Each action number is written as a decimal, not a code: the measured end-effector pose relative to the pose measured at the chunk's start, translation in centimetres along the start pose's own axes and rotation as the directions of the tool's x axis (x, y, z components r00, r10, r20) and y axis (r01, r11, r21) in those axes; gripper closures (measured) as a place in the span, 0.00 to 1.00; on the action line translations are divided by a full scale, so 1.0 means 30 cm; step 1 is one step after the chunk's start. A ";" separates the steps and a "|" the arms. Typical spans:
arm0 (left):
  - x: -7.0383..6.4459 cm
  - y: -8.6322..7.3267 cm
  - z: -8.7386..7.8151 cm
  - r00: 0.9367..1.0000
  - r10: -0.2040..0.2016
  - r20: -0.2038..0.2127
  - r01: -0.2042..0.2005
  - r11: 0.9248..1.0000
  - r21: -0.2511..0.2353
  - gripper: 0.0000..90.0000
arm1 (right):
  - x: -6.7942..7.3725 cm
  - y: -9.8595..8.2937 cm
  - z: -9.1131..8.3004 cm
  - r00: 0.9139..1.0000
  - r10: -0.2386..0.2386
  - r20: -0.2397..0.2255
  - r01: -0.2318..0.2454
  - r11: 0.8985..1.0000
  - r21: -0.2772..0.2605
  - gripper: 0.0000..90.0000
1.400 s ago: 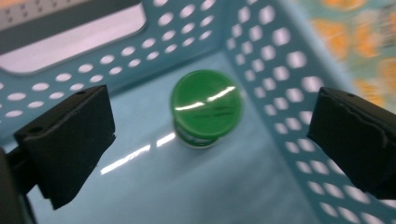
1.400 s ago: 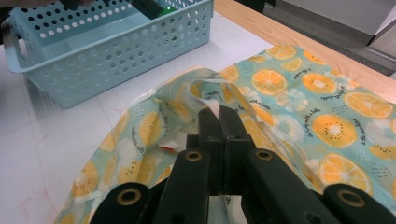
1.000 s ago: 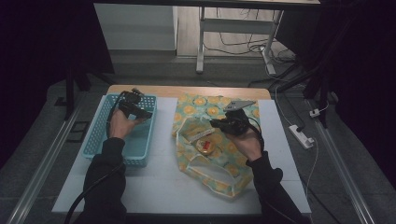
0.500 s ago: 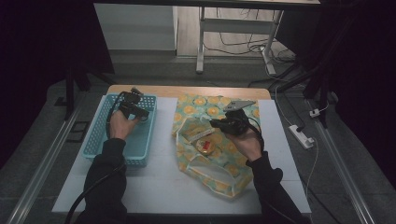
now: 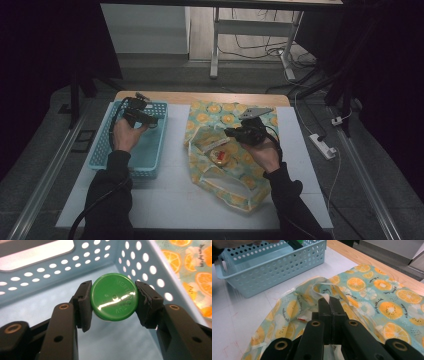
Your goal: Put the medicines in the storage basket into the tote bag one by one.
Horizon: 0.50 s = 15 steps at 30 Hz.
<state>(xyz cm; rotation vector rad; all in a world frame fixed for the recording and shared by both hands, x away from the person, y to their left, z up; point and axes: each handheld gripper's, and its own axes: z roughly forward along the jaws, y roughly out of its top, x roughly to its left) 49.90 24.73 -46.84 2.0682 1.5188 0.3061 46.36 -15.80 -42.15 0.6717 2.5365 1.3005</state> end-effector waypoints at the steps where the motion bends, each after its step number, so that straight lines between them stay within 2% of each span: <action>1: -0.002 -0.001 -0.009 1.000 0.001 0.003 -0.001 1.000 -0.006 0.57 | 0.000 0.000 0.000 1.000 0.000 0.000 0.000 1.000 0.000 1.00; 15: -0.047 -0.053 -0.091 0.998 0.039 0.039 -0.035 0.995 -0.095 0.57 | 0.002 -0.001 0.004 1.000 -0.003 -0.002 0.003 1.000 0.003 1.00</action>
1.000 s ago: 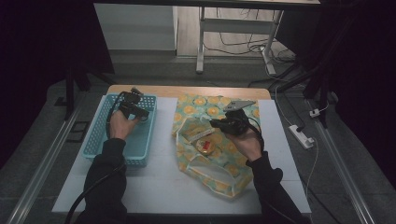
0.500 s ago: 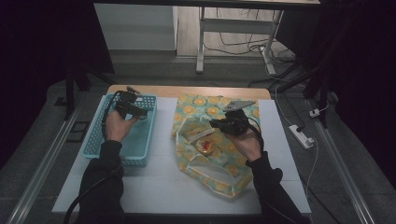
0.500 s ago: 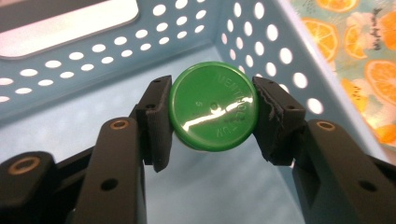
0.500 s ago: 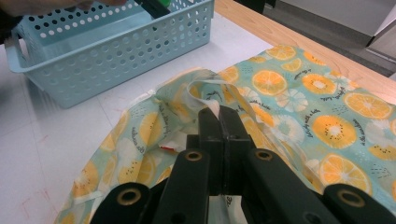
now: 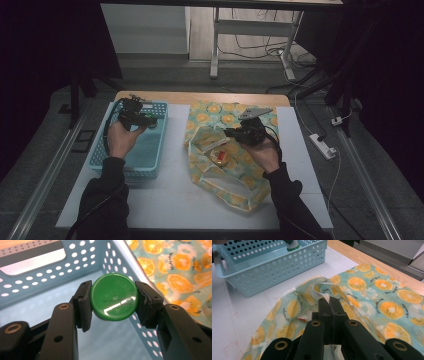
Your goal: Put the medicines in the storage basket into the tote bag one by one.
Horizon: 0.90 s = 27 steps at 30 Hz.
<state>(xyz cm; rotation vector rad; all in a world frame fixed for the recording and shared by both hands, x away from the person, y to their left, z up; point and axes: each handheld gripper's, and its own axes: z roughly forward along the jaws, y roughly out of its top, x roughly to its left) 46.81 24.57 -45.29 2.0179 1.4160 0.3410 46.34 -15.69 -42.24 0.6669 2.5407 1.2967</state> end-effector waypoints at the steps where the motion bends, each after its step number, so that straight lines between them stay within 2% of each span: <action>1: -0.004 -0.004 -0.004 1.000 0.002 0.004 -0.002 1.000 -0.007 0.57 | 0.000 0.000 0.001 1.000 0.000 0.001 0.000 1.000 0.000 1.00; 6: -0.029 -0.023 -0.021 1.000 0.022 -0.001 -0.022 0.999 -0.032 0.57 | 0.000 -0.001 0.002 1.000 0.001 0.000 -0.001 1.000 0.002 1.00; 15: -0.047 -0.053 -0.039 0.999 0.025 0.023 -0.023 0.997 -0.075 0.57 | 0.001 -0.002 0.002 1.000 -0.002 0.000 0.002 1.000 0.003 1.00; 17: -0.051 -0.057 -0.044 0.999 0.034 0.021 -0.032 0.997 -0.072 0.57 | 0.000 -0.003 0.003 1.000 -0.002 0.001 0.002 1.000 0.005 1.00; 24: -0.075 -0.063 -0.094 0.998 0.046 0.030 -0.042 0.992 -0.117 0.57 | 0.000 -0.006 0.007 1.000 0.001 -0.001 -0.001 1.000 0.006 1.00; 27: -0.093 -0.064 -0.112 0.997 0.062 0.036 -0.057 0.990 -0.125 0.57 | 0.000 -0.006 0.006 1.000 -0.001 -0.001 0.001 1.000 0.006 1.00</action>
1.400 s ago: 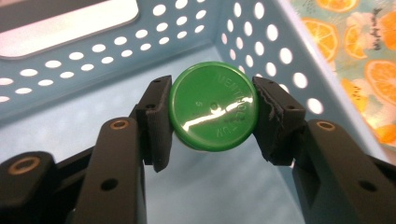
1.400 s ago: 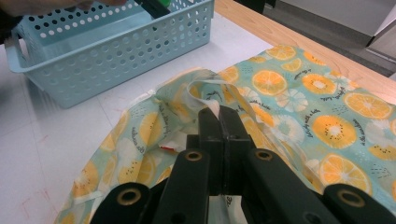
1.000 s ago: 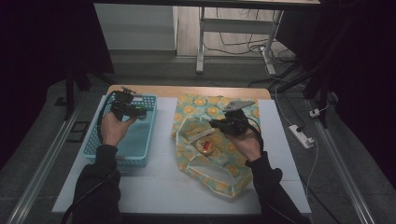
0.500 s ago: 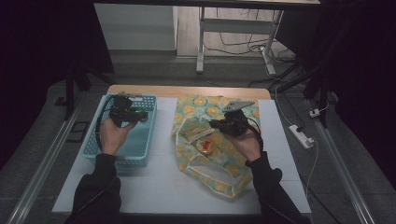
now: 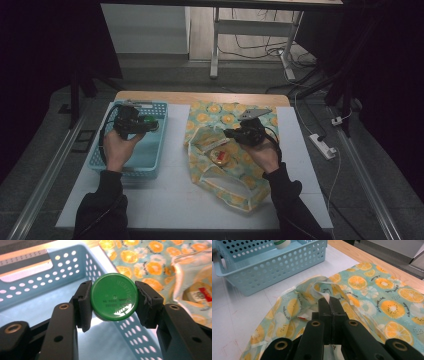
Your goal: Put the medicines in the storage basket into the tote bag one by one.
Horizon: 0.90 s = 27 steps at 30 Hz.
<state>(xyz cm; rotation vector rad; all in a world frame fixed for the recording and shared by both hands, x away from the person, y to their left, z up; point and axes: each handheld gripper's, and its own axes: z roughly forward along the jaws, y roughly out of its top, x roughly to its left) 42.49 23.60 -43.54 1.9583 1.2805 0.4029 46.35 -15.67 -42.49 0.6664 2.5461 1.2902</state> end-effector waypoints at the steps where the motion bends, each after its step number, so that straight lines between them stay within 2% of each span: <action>1: -0.007 0.001 -0.003 1.000 0.002 0.002 -0.002 1.000 -0.005 0.57 | 0.000 0.000 -0.001 1.000 -0.001 0.000 0.001 1.000 0.000 1.00; 8: -0.054 0.014 -0.015 0.999 0.036 0.030 -0.035 0.999 -0.013 0.57 | -0.003 0.001 -0.004 1.000 -0.001 0.002 0.001 1.000 -0.006 1.00; 11: -0.086 0.023 -0.010 0.997 0.065 0.044 -0.065 0.998 -0.008 0.57 | -0.004 -0.001 -0.004 1.000 0.000 0.002 0.000 1.000 -0.007 1.00; 16: -0.143 0.040 0.003 0.991 0.113 0.075 -0.113 0.994 0.000 0.57 | -0.004 0.000 -0.007 1.000 0.000 0.002 0.000 1.000 -0.009 1.00; 20: -0.181 0.050 0.017 0.984 0.134 0.114 -0.135 0.991 0.002 0.57 | -0.007 0.000 -0.012 1.000 0.002 0.005 -0.002 1.000 -0.011 1.00; 27: -0.228 0.060 0.038 0.974 0.163 0.155 -0.166 0.986 0.005 0.57 | -0.006 0.000 -0.011 1.000 0.000 0.003 0.000 1.000 -0.011 1.00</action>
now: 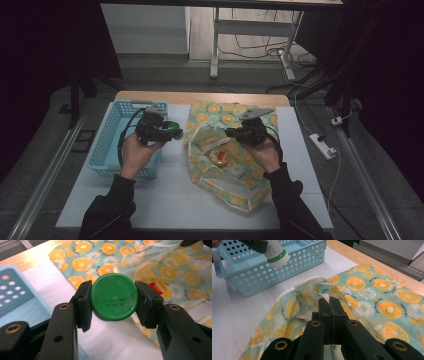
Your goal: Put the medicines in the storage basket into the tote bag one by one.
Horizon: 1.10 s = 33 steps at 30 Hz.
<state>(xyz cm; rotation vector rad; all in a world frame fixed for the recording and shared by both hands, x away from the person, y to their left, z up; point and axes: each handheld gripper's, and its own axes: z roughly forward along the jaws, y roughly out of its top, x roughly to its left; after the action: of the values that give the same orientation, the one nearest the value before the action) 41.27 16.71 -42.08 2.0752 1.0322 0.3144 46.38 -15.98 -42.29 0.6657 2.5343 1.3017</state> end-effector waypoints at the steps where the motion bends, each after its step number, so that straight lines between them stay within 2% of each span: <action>1: -0.005 0.002 0.003 1.000 0.002 0.006 -0.002 1.000 0.000 0.57 | 0.000 0.000 0.000 1.000 0.001 0.001 -0.001 1.000 0.000 1.00; 7: -0.044 0.018 0.023 0.999 0.029 0.041 -0.029 1.000 0.000 0.57 | 0.000 0.001 0.001 1.000 -0.001 0.002 0.001 1.000 0.000 1.00; 14: -0.097 0.042 0.059 0.994 0.067 0.084 -0.067 0.998 0.004 0.57 | 0.003 0.001 0.004 1.000 -0.003 0.001 0.003 1.000 0.002 1.00; 24: -0.156 0.070 0.110 0.985 0.109 0.130 -0.111 0.994 0.012 0.57 | 0.008 0.006 -0.001 1.000 -0.009 0.003 0.009 1.000 -0.006 1.00; 33: -0.208 0.102 0.189 0.976 0.148 0.161 -0.156 0.987 0.036 0.57 | 0.013 0.010 -0.005 1.000 -0.012 0.002 0.012 1.000 -0.013 1.00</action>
<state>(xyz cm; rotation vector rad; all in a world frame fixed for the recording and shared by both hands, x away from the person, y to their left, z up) 41.96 7.80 -42.86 2.1900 0.7953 0.1986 46.06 -15.76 -41.96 0.6474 2.5224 1.3112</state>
